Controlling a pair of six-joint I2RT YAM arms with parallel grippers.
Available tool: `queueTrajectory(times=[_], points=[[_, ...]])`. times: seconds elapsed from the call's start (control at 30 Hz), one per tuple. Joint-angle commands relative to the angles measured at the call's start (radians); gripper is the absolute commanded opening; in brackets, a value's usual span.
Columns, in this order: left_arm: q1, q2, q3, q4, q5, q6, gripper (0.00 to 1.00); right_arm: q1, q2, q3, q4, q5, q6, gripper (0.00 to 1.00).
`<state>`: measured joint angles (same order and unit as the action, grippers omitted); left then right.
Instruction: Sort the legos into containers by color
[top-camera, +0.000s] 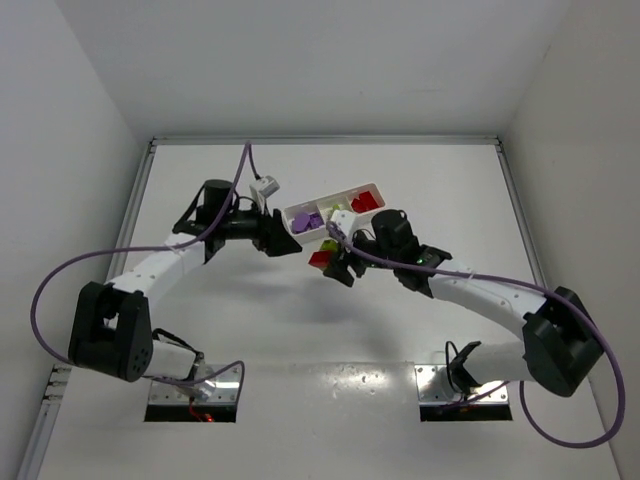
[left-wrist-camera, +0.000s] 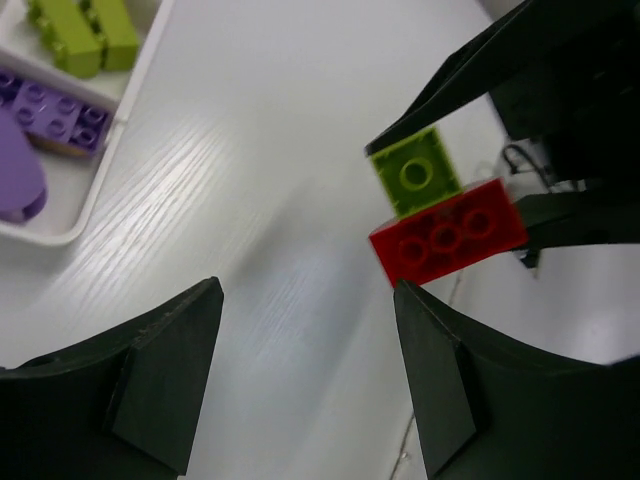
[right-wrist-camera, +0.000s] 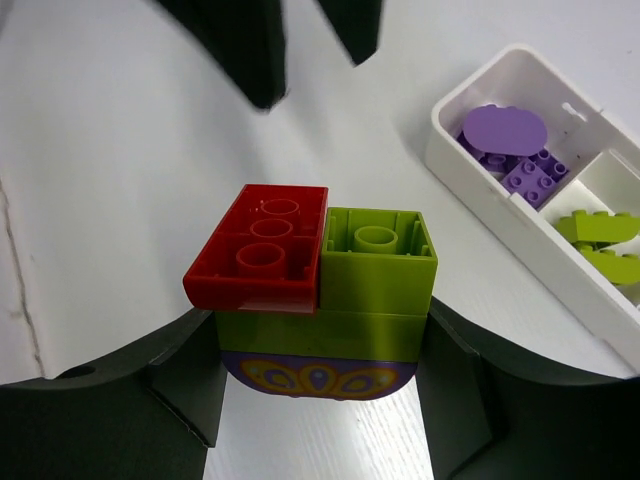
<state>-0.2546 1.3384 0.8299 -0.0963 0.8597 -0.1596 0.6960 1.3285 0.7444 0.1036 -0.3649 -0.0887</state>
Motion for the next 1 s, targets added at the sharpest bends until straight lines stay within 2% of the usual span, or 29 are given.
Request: queueTrajectory(times=[0.0, 0.13, 0.2, 0.57, 0.97], points=[[0.014, 0.037, 0.104, 0.053, 0.212, -0.067, 0.75, -0.009, -0.060, -0.039, 0.061, -0.092, -0.198, 0.00], [0.014, 0.111, 0.162, 0.053, 0.356, -0.101, 0.75, -0.009, -0.083, -0.088, 0.074, -0.056, -0.319, 0.00], [0.003, 0.136, 0.176, 0.053, 0.369, -0.115, 0.75, -0.009, -0.083, -0.097, 0.117, -0.031, -0.365, 0.00], [-0.064, 0.154, 0.195, 0.053, 0.297, -0.124, 0.75, 0.000, -0.035, -0.025, 0.153, -0.002, -0.411, 0.00], [-0.106, 0.185, 0.233, 0.035, 0.229, -0.097, 0.72, 0.040, 0.014, 0.055, 0.102, -0.002, -0.411, 0.00]])
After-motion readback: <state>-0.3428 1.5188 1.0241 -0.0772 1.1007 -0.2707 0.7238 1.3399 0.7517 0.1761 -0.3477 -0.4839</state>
